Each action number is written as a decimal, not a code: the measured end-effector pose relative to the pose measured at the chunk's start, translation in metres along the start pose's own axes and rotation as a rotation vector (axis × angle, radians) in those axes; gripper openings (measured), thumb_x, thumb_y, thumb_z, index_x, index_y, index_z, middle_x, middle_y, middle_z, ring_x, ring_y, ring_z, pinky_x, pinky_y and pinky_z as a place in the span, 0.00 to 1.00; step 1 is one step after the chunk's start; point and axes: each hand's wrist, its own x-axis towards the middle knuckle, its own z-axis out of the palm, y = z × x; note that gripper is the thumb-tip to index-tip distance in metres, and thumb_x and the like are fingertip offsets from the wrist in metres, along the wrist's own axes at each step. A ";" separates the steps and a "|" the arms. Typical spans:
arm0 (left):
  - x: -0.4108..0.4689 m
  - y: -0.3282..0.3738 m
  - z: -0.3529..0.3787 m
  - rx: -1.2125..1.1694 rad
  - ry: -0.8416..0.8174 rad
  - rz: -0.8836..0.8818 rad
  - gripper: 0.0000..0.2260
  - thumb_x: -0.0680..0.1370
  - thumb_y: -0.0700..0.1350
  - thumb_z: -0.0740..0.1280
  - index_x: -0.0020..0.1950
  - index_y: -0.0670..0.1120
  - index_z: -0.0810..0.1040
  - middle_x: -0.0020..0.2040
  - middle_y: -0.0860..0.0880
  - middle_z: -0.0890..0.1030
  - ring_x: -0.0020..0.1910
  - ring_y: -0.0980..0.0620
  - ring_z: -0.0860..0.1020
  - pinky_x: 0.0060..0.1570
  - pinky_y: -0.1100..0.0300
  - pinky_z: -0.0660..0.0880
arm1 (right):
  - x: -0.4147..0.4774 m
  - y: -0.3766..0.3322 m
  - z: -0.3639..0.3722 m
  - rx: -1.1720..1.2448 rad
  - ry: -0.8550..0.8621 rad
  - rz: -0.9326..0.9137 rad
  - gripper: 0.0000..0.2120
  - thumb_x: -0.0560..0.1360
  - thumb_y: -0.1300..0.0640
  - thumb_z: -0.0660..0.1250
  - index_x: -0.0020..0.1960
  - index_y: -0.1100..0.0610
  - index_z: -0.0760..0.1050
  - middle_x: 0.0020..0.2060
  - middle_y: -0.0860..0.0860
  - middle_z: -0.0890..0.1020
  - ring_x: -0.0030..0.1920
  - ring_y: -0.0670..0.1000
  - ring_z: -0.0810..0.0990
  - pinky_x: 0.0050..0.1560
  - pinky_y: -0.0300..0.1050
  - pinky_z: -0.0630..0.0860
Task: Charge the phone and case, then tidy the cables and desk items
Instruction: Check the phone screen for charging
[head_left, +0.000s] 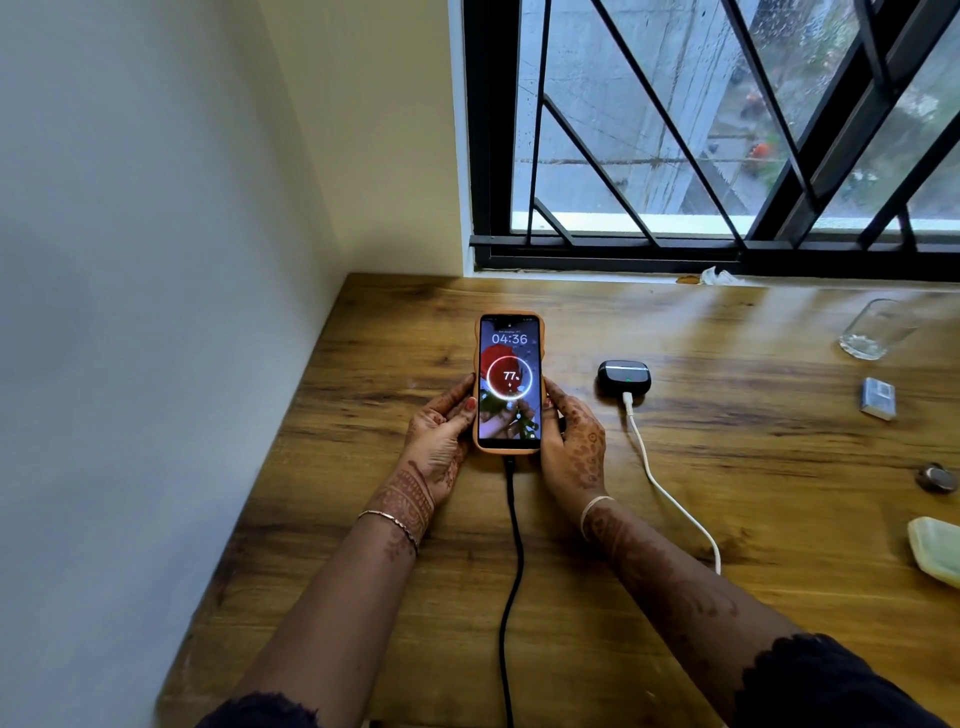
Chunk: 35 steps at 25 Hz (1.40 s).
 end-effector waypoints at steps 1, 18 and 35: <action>0.000 0.000 0.000 0.002 0.002 0.000 0.19 0.77 0.29 0.60 0.68 0.36 0.71 0.63 0.34 0.76 0.47 0.48 0.83 0.47 0.55 0.82 | 0.000 0.000 0.000 0.003 0.000 0.002 0.16 0.78 0.62 0.61 0.65 0.55 0.75 0.54 0.46 0.79 0.54 0.42 0.76 0.56 0.36 0.74; 0.005 -0.004 -0.002 -0.024 0.013 0.009 0.18 0.77 0.28 0.59 0.67 0.35 0.71 0.58 0.36 0.78 0.43 0.49 0.84 0.48 0.54 0.81 | 0.001 0.003 0.001 -0.006 0.003 0.012 0.15 0.79 0.59 0.62 0.65 0.54 0.75 0.54 0.47 0.81 0.53 0.41 0.76 0.52 0.26 0.70; 0.005 -0.005 -0.003 -0.019 0.024 0.004 0.16 0.77 0.29 0.60 0.63 0.37 0.74 0.62 0.33 0.77 0.46 0.47 0.84 0.47 0.53 0.82 | 0.000 0.000 0.000 0.009 0.020 0.020 0.14 0.78 0.60 0.62 0.63 0.55 0.76 0.55 0.50 0.82 0.54 0.42 0.76 0.57 0.35 0.72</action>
